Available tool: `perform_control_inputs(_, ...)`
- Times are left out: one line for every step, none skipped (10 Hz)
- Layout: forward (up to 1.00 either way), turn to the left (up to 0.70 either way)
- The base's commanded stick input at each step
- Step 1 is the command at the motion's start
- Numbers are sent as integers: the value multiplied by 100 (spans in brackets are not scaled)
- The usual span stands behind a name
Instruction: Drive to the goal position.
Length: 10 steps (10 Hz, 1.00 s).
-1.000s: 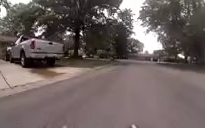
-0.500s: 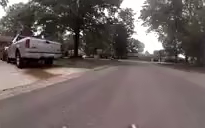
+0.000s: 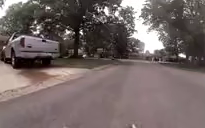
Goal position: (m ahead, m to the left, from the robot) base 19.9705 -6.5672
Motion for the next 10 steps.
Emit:
perform_control_inputs(70, 0)
perform_control_inputs(70, 0)
perform_control_inputs(70, 0)
perform_control_inputs(70, 0)
perform_control_inputs(70, 0)
perform_control_inputs(70, 0)
perform_control_inputs(70, 0)
perform_control_inputs(70, 0)
perform_control_inputs(70, 0)
perform_control_inputs(70, 0)
